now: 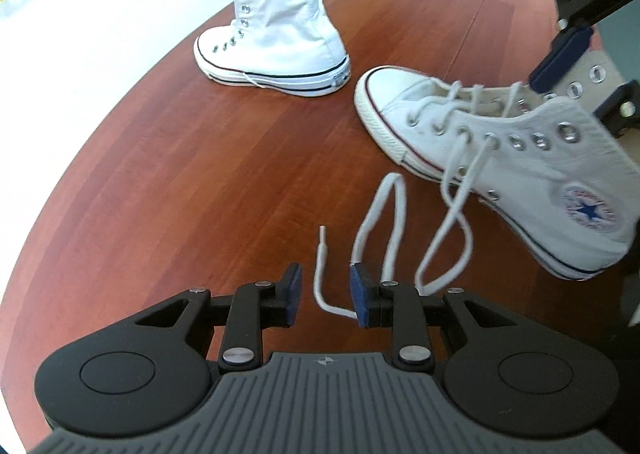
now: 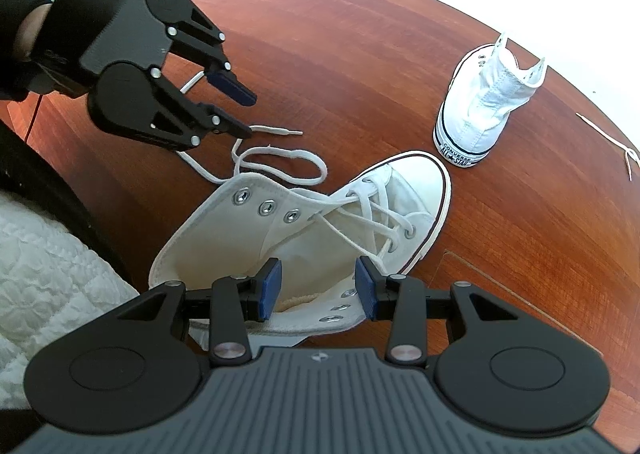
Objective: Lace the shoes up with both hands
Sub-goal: 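Pull the white lace end away from the eyelets with the left gripper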
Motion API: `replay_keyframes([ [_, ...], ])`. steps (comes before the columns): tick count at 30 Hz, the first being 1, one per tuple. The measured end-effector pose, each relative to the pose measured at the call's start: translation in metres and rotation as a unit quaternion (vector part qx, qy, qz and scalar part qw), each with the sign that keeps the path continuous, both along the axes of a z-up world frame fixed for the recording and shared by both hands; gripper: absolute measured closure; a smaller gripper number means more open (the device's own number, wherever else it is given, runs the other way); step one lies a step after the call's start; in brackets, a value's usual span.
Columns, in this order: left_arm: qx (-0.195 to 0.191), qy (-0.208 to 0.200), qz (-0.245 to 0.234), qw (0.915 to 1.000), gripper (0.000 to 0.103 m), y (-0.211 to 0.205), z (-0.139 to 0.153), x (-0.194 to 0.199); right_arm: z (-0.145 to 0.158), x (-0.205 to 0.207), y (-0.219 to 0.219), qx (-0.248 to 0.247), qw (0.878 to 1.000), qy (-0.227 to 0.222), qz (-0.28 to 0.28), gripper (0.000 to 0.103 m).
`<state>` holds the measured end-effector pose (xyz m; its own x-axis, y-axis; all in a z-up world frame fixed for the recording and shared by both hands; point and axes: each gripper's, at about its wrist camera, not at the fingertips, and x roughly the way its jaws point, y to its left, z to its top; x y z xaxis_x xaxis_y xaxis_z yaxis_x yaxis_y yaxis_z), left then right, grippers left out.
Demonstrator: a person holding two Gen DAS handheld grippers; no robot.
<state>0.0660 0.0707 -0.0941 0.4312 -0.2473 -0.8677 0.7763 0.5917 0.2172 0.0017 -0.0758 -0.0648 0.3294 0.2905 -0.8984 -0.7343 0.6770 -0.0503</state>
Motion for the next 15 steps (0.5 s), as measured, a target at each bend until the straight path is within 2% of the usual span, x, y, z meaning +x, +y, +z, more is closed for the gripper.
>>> replay_keyframes([
  [5, 0.01, 0.009, -0.01, 0.9999, 0.094, -0.001, -0.009, 0.006, 0.001, -0.001, 0.0, -0.001, 1.0, -0.001, -0.001, 0.061],
  [15, 0.025, 0.027, -0.014, 0.9992, 0.094, -0.007, -0.025, 0.021, 0.002, -0.002, -0.001, 0.0, 1.0, -0.002, -0.008, 0.061],
])
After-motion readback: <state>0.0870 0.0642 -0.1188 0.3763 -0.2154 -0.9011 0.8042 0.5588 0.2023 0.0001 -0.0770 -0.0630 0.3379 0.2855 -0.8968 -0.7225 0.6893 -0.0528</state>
